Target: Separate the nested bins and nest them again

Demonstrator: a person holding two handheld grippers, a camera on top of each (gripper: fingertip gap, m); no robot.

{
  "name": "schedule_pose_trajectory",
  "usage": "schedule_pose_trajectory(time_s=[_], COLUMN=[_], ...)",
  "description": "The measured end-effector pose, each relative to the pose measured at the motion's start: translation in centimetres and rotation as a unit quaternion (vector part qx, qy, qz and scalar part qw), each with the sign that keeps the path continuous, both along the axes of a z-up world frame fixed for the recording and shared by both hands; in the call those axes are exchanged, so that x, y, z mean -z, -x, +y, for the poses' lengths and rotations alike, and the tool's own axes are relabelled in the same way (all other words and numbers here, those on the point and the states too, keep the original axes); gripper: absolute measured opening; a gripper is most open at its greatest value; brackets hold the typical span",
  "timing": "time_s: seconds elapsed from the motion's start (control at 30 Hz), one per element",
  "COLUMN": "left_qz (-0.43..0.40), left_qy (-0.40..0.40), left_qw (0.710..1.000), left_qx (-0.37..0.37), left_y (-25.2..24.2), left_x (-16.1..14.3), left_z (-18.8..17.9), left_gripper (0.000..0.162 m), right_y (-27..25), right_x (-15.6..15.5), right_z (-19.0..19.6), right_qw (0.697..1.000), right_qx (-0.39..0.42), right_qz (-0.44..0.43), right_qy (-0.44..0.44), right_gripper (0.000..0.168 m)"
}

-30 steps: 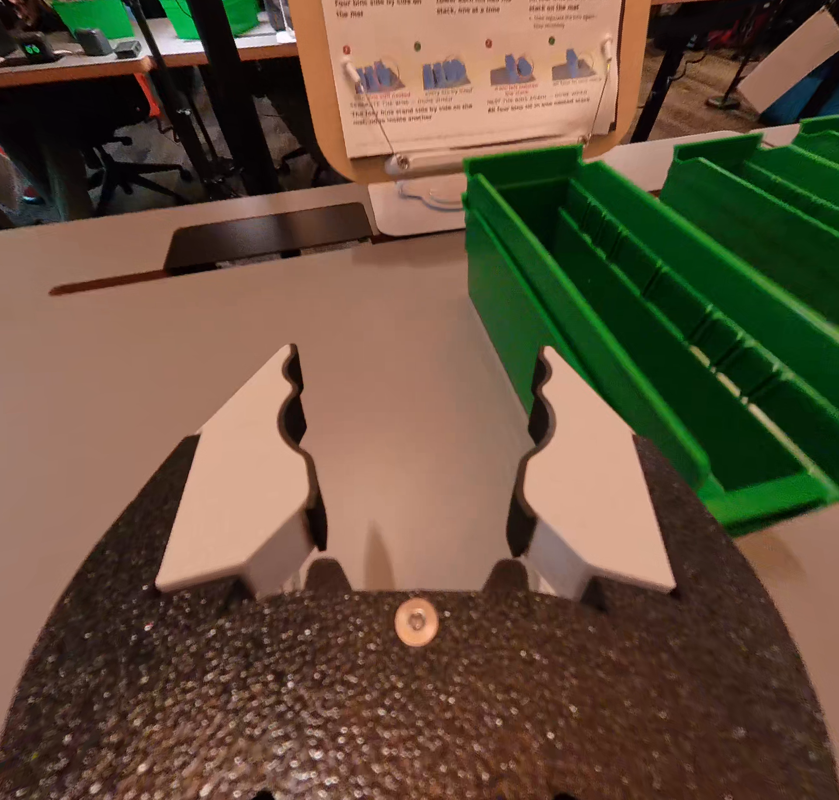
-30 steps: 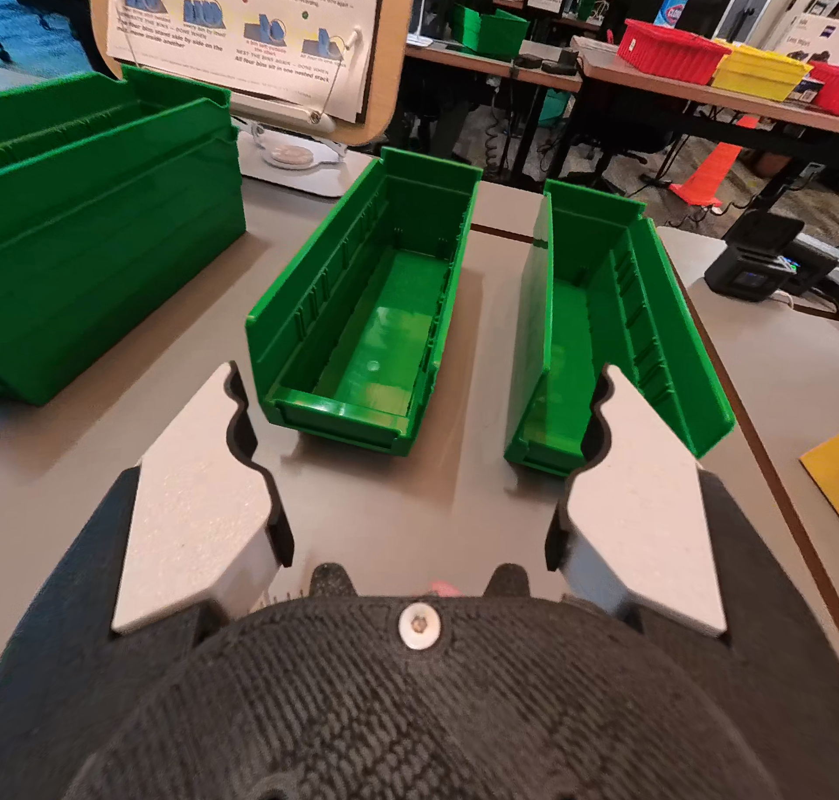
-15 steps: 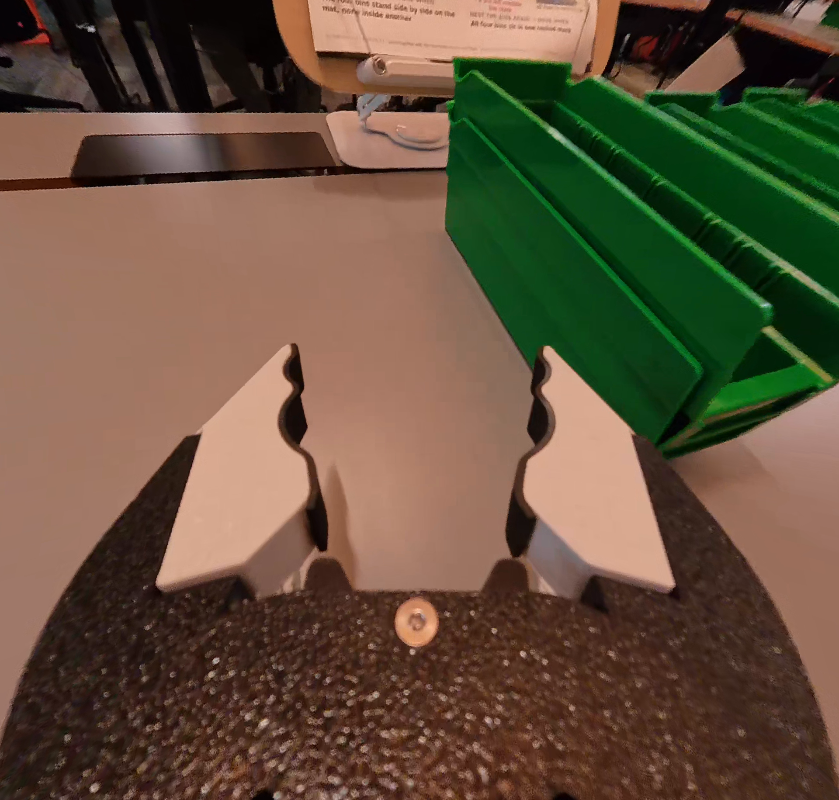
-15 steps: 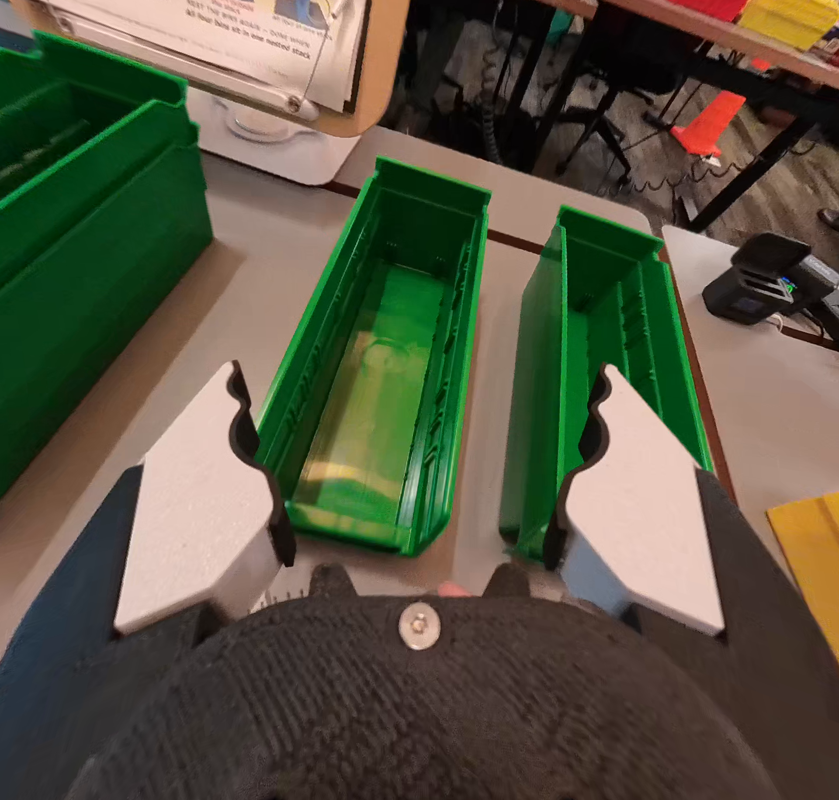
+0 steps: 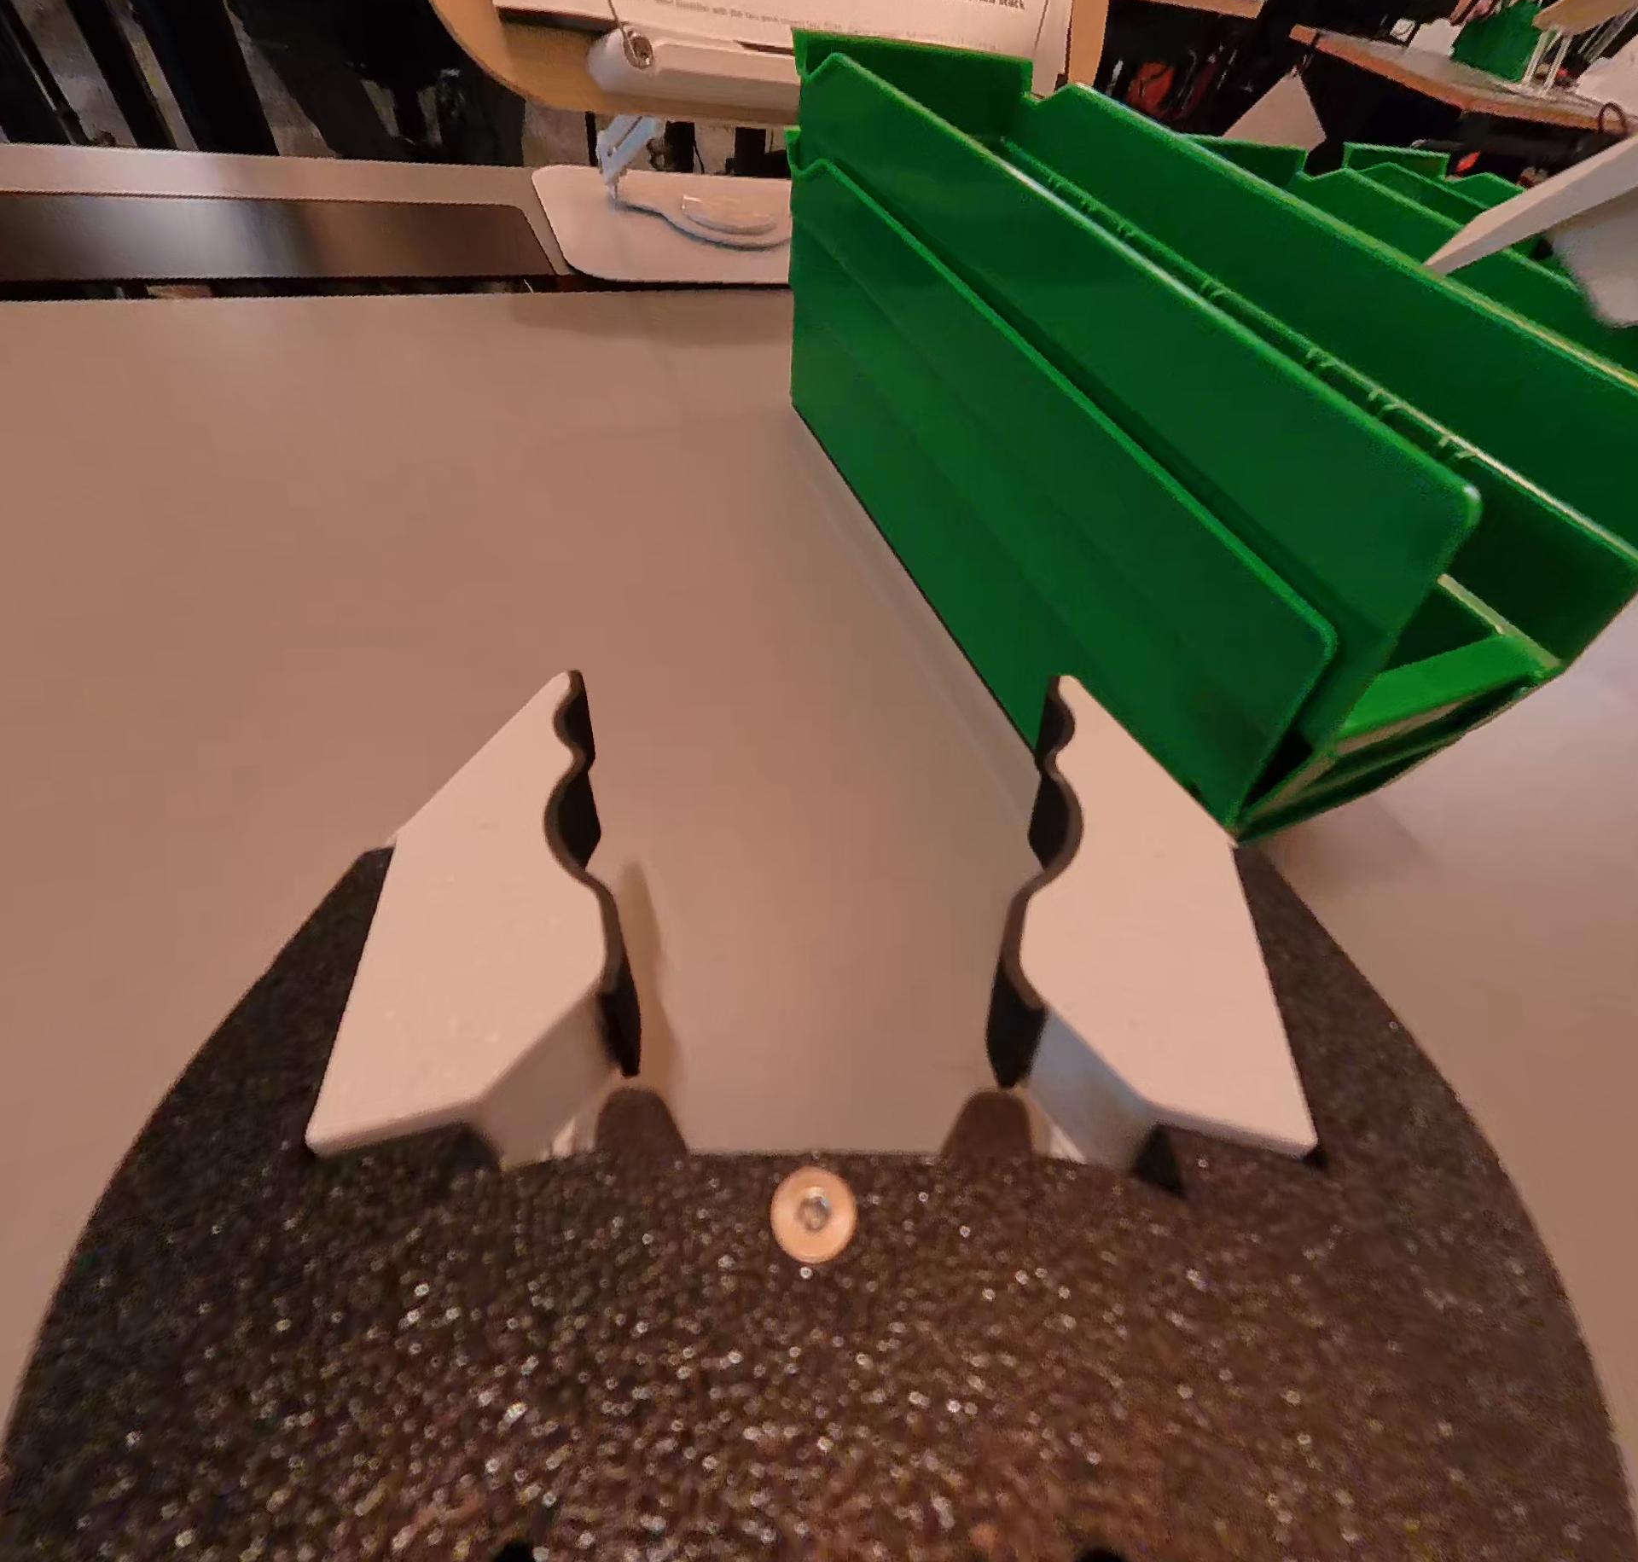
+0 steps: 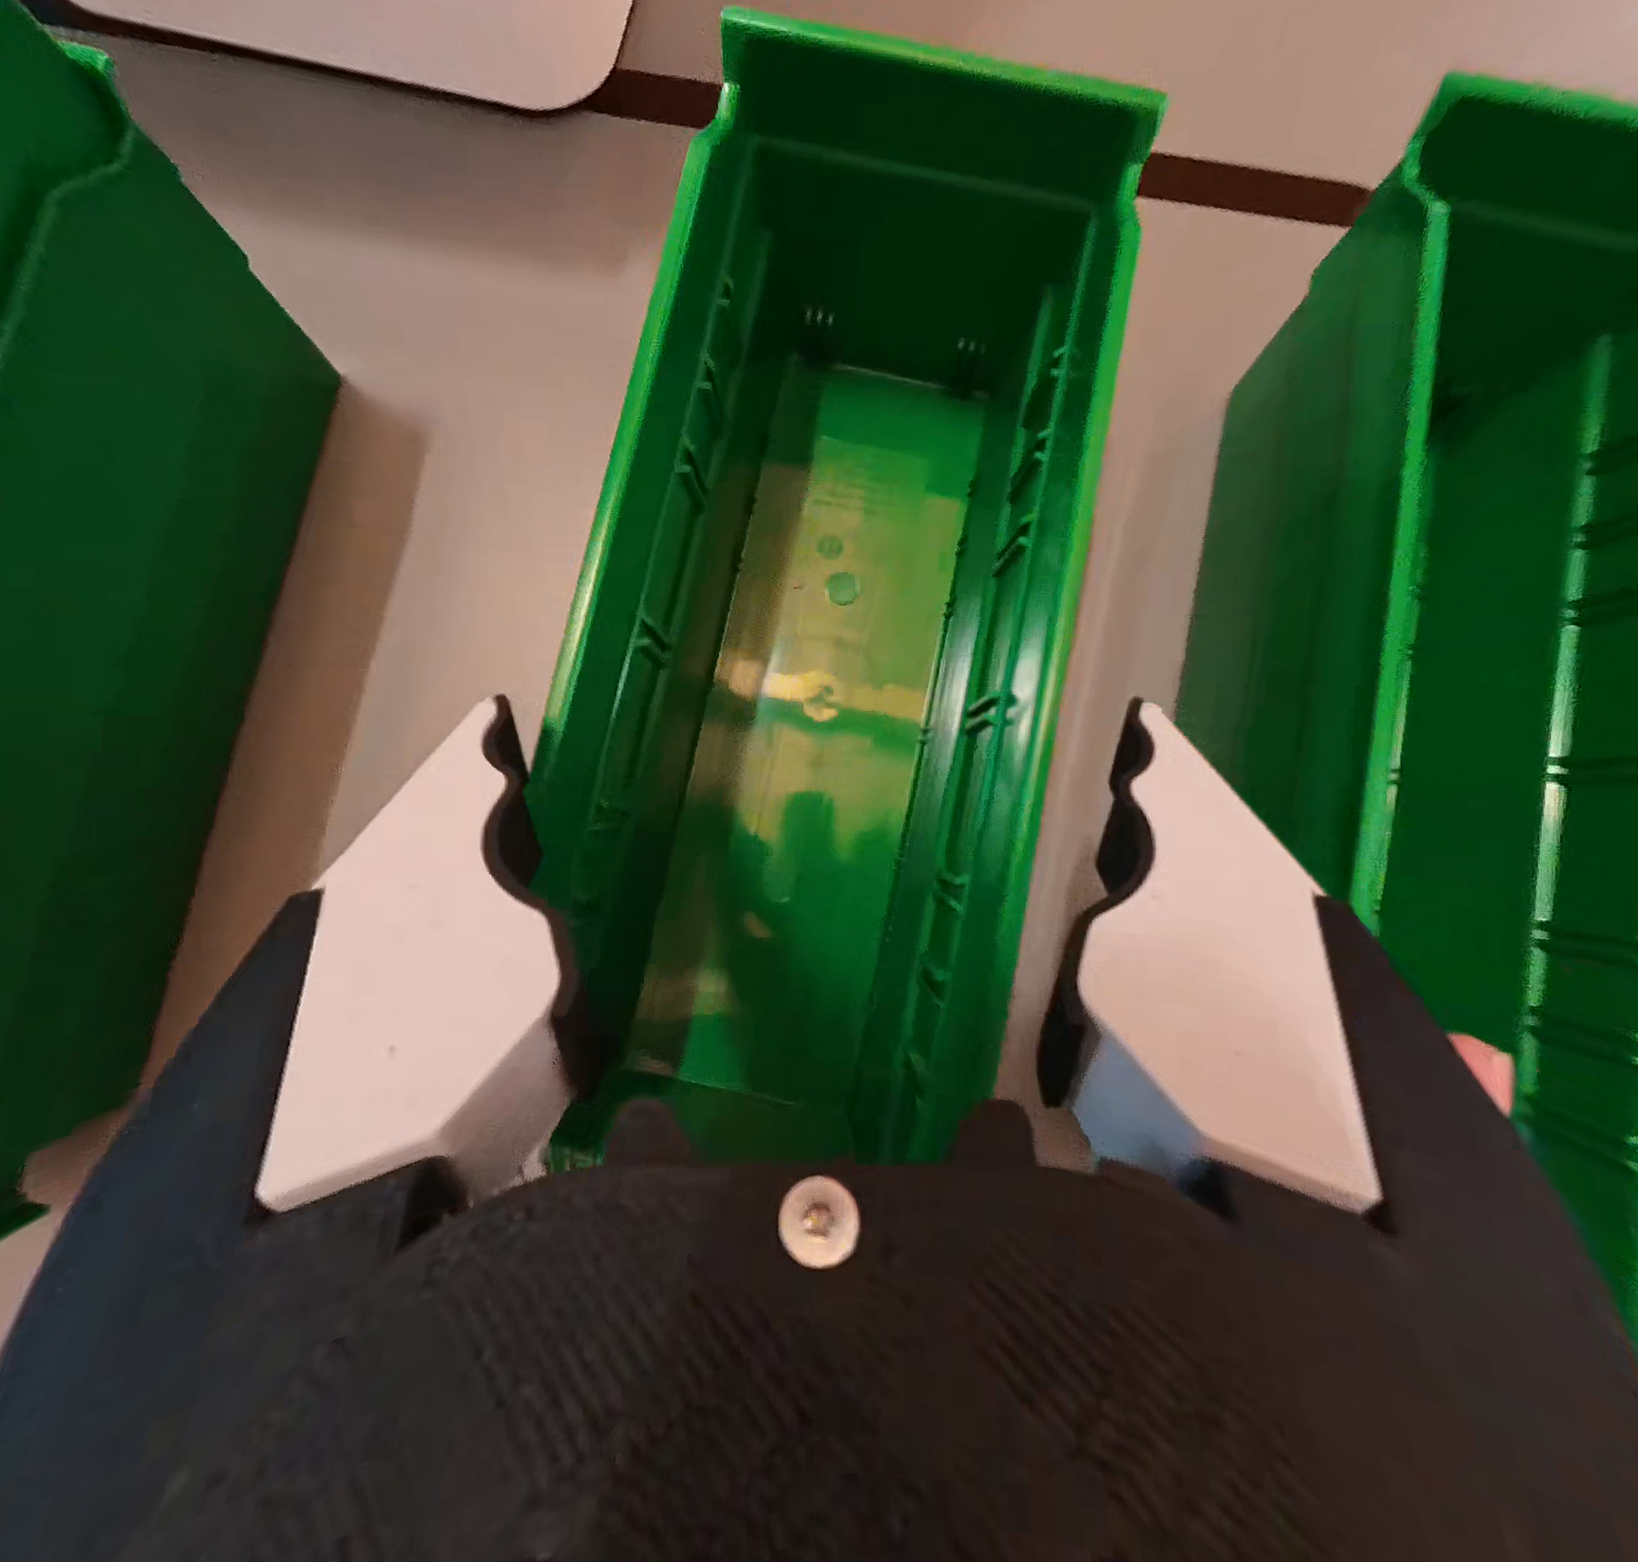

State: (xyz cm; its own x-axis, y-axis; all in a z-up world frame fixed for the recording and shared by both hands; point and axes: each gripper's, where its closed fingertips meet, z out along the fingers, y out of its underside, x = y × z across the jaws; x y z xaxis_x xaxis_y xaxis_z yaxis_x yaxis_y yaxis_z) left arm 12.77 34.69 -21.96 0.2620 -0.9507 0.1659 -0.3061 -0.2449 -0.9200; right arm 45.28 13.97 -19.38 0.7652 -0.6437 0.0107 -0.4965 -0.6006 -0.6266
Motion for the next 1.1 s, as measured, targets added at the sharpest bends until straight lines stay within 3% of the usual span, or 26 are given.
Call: schedule_pose_trajectory(time_s=[0.3, 0.6, 0.83, 1.1], left_qz=[0.003, 0.005, 0.011, 0.018], left_qy=[0.033, 0.031, 0.03, 0.037], left_qw=[0.999, 0.999, 0.999, 0.999], left_qx=[0.015, 0.014, 0.015, 0.031], left_y=[-0.3, -0.3, -0.3, -0.4], left_x=[1.1, 1.0, 1.1, 1.1], left_z=[-0.3, -0.3, -0.4, -1.2], left_gripper=[0.098, 0.098, 0.098, 0.098], right_y=[-0.4, -0.6, -1.1, -0.6], right_x=[0.9, 4.0, 5.1, 4.4], right_z=[1.6, 1.7, 0.4, 0.7], right_qw=[0.997, 0.991, 0.977, 0.981], right_qx=[0.026, 0.035, 0.008, -0.015], right_qz=[0.076, 0.076, 0.022, 0.075], right_qy=[0.022, 0.102, 0.214, 0.176], right_gripper=[0.132, 0.158, 0.151, 0.151])
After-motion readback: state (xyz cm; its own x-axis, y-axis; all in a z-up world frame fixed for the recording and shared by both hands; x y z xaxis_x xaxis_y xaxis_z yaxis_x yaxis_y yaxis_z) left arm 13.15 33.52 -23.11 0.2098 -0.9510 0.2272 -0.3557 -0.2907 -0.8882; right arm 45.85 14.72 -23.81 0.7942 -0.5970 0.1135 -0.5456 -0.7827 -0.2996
